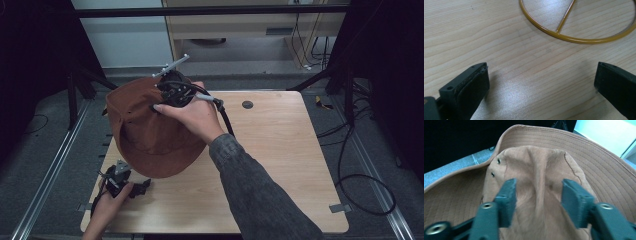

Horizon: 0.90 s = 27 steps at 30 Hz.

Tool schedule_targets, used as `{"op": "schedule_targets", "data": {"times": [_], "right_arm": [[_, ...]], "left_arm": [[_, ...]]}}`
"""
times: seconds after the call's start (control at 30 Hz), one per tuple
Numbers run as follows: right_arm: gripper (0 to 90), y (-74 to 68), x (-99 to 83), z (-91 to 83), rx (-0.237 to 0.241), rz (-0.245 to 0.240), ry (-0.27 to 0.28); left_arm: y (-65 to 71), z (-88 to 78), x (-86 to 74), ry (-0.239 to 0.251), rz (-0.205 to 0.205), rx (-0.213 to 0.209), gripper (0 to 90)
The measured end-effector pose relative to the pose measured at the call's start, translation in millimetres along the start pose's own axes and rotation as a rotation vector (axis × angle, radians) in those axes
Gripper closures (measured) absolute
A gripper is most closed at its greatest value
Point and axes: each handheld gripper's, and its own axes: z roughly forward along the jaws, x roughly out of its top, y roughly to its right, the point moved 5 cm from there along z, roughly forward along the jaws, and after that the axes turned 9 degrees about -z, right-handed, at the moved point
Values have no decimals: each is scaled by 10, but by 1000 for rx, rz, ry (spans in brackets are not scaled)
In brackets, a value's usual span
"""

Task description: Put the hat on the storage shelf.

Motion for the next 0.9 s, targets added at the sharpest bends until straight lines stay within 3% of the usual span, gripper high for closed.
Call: {"op": "schedule_targets", "data": {"times": [0.2, 0.23, 0.3, 0.43, 0.47, 0.5, 0.67, 0.77, 0.8, 0.9], "right_arm": [[272, -28, -16, -146, -19, -9, 15], [214, -33, -45, -206, -25, -9, 17], [196, -31, -65, -249, -36, -10, 16], [126, 33, -200, -542, -68, -2, 61], [126, 33, -200, -542, -68, -2, 61], [105, 78, -285, -674, -83, -2, 73], [74, 148, -572, -1018, -114, -3, 101], [71, 177, -810, -1210, -135, 10, 111], [71, 177, -810, -1210, -135, 10, 111], [99, 221, -1181, -1456, -181, 37, 127]], "left_arm": [[1, 0, 0, 0, -2, -1, 0], [2, 1, 0, 1, -4, 1, 0], [1, 1, 0, 2, -3, 0, 0], [1, 0, 0, 0, -1, -1, 0], [0, 0, 0, 0, 0, -1, 0], [1, 0, 0, 0, -1, -1, 0], [1, 1, -1, 4, 0, -1, 0], [1, 2, -1, 4, 0, 0, 0], [1, 2, -1, 4, 0, 0, 0], [4, 2, -3, 4, -4, -2, 0]]}}
